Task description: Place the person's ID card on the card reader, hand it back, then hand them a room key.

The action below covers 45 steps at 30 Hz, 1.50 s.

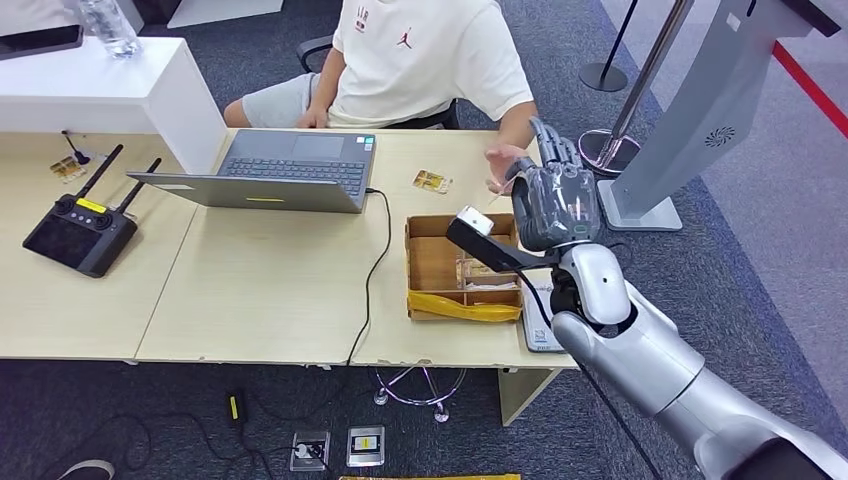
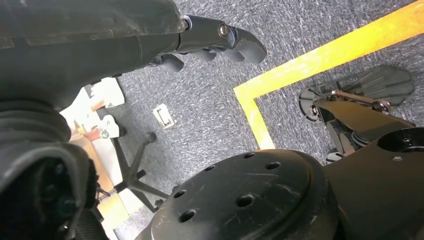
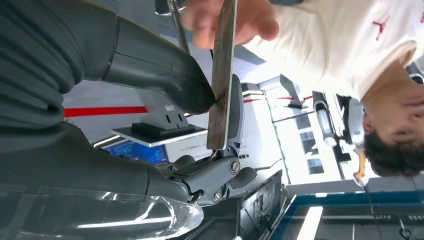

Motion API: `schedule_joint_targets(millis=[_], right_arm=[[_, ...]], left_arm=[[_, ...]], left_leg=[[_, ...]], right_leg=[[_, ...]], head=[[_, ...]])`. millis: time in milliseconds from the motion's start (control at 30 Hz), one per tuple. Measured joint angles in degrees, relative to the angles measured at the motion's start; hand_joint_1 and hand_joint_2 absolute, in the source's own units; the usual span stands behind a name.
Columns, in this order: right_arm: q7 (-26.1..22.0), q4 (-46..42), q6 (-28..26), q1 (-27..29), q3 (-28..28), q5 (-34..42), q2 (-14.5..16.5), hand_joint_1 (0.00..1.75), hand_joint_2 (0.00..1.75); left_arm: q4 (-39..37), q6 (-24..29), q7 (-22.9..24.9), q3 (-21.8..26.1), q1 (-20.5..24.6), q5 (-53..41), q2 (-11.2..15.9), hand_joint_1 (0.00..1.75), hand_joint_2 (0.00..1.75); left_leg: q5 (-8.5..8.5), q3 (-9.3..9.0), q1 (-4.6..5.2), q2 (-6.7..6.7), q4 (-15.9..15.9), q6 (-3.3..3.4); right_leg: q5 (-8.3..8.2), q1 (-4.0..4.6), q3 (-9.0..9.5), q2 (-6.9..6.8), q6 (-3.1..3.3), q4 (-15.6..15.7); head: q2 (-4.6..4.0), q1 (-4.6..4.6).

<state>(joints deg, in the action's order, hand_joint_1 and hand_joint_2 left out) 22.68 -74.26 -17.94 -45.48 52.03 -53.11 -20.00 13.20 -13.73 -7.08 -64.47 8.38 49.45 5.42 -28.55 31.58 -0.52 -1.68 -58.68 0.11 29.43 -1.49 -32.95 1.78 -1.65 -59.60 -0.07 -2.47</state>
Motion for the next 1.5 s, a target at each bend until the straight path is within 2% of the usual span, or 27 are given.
schedule_joint_targets(millis=[100, 233, 400, 800, 833, 933, 967, 1267, 1500], right_arm=[[0.3, -1.0, 1.2, -0.9, -0.4, 0.0, -0.1, 1.75, 1.75], [0.8, -1.0, 5.4, -2.7, -0.5, 0.6, -0.1, 1.75, 1.75], [0.7, 2.0, 9.7, -5.5, 0.3, 2.1, 0.2, 1.75, 1.75], [-0.3, 16.3, 10.5, -10.4, 3.7, 2.5, 4.6, 1.73, 1.75], [-0.3, 17.2, 10.5, -10.6, 4.0, 2.5, 4.8, 1.38, 1.75], [-0.4, 19.2, 10.4, -10.9, 4.6, 2.5, 5.4, 0.09, 1.75], [-0.4, 19.8, 10.4, -10.9, 4.8, 2.5, 5.6, 0.00, 1.75], [-0.4, 24.5, 6.4, -11.5, 6.5, 2.4, 6.5, 0.00, 1.75], [2.0, 24.7, -2.0, -11.7, 6.8, 2.9, 5.4, 0.00, 1.75]], left_arm=[[0.0, 0.0, 0.1, -0.1, 0.2, -0.5, -0.1, 0.00, 0.00], [0.0, 0.0, 1.2, -0.4, 0.8, -1.8, -0.1, 0.00, 0.00], [0.0, 0.0, 2.7, -1.3, 1.8, -3.0, -0.2, 0.00, 0.00], [0.0, 0.0, 3.8, -1.6, 2.0, -3.9, -0.1, 0.00, 0.00], [0.0, 0.0, 3.8, -1.6, 2.0, -3.9, -0.1, 0.00, 0.00], [0.0, 0.0, 4.0, -1.6, 2.0, -3.9, -0.1, 0.00, 0.00], [0.0, 0.0, 4.2, -1.6, 2.0, -3.9, -0.1, 0.00, 0.00], [0.0, 0.0, 4.8, -1.7, 1.9, -4.0, -0.1, 0.00, 0.00], [0.0, 0.0, 4.5, -2.0, 1.6, -3.1, -0.1, 0.00, 0.00]], left_leg=[[0.00, 0.00, 0.00, 0.00, 0.0, 0.00], [0.00, 0.01, 0.00, -0.01, 0.0, 0.00], [0.01, 0.04, -0.01, -0.04, 0.0, -0.01], [0.01, 0.06, -0.02, -0.08, 0.0, -0.02], [0.02, 0.06, -0.02, -0.08, 0.0, -0.02], [0.02, 0.06, -0.03, -0.08, 0.0, -0.03], [0.02, 0.06, -0.03, -0.08, 0.0, -0.03], [0.02, 0.06, -0.03, -0.08, 0.0, -0.03], [0.02, 0.03, -0.03, -0.07, 0.0, -0.03]], right_leg=[[0.00, 0.00, 0.00, 0.00, 0.00, 0.0], [0.00, 0.00, 0.00, -0.02, 0.00, 0.0], [0.00, 0.00, 0.03, -0.06, 0.00, 0.0], [0.00, 0.01, 0.02, -0.07, 0.00, 0.0], [0.00, 0.01, 0.02, -0.07, 0.00, 0.0], [0.00, 0.02, 0.02, -0.08, 0.00, 0.0], [0.00, 0.02, 0.02, -0.08, 0.00, 0.0], [0.00, 0.02, 0.00, -0.07, 0.00, 0.0], [0.00, 0.02, -0.02, -0.05, 0.00, 0.0]], head=[[0.00, 0.00], [0.00, 0.00], [0.00, 0.00], [0.00, 0.00], [0.00, 0.00], [0.00, 0.00], [0.00, 0.00], [0.00, 0.00], [0.00, 0.00]])
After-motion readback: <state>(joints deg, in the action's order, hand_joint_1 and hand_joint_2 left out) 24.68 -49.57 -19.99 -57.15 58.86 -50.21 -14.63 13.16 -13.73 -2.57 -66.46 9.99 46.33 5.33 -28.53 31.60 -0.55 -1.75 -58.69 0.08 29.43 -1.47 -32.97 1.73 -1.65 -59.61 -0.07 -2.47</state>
